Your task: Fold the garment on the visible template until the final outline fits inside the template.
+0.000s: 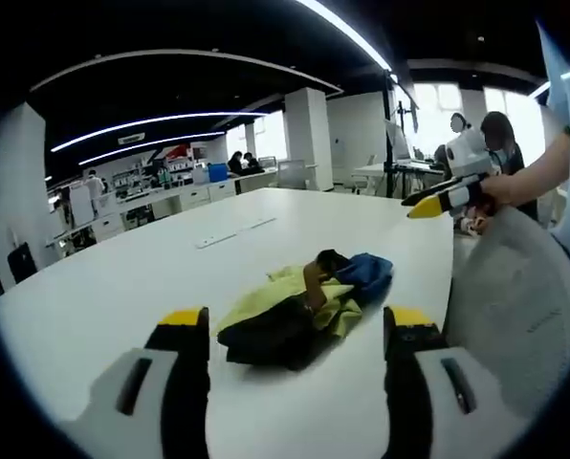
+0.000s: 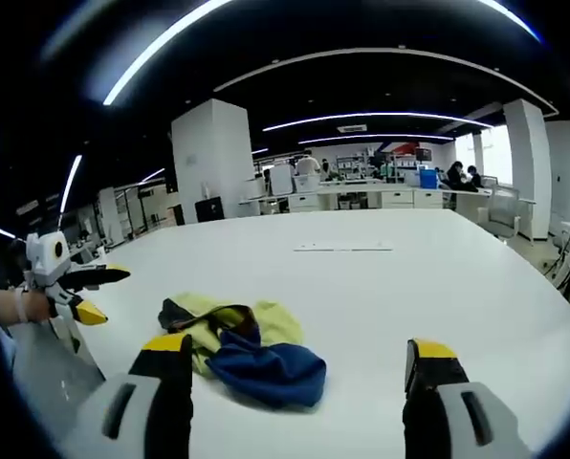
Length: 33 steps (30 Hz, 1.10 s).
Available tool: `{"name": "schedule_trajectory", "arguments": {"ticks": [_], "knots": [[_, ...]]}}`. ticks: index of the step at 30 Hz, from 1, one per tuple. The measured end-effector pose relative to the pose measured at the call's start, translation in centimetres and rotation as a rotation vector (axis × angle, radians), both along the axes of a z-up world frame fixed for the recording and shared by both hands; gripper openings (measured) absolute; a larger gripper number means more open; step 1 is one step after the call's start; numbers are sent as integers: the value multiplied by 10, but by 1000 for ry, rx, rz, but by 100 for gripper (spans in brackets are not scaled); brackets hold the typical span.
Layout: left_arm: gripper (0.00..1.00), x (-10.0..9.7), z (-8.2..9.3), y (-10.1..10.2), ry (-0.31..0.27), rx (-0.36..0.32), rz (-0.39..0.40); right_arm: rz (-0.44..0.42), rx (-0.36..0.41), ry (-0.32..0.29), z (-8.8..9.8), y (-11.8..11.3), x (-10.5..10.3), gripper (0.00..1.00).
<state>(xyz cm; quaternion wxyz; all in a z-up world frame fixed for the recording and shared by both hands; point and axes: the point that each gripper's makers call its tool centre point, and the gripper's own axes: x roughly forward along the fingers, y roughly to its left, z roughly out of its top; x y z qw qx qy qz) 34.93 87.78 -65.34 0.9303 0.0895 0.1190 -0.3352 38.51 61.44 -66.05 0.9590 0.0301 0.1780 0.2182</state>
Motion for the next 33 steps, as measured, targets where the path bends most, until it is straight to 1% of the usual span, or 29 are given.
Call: {"name": "schedule_trajectory", "arguments": {"ticks": [1, 2, 5, 14, 17, 20, 28, 33], "knots": [[66, -1, -1, -1, 15, -10, -6, -2, 0, 1, 0, -1, 0, 92], [65, -1, -1, -1, 12, -5, -7, -7, -4, 3, -1, -2, 0, 92], [67, -1, 0, -3, -1, 2, -18, -17, 8, -5, 2, -3, 1, 92], [65, -3, -3, -7, 3, 26, -39, -20, 0, -3, 1, -5, 1, 91], [64, -4, -2, -8, 3, 25, -43, -26, 2, -8, 2, -6, 2, 91], [64, -4, -3, -8, 2, 28, -44, -15, -15, -5, 0, -4, 1, 91], [61, -5, -3, -7, 7, 19, -47, -4, -22, 6, -2, -2, 0, 90], [62, -5, -3, -8, 5, 22, -49, -8, -22, 10, -2, -3, 0, 90]]}}
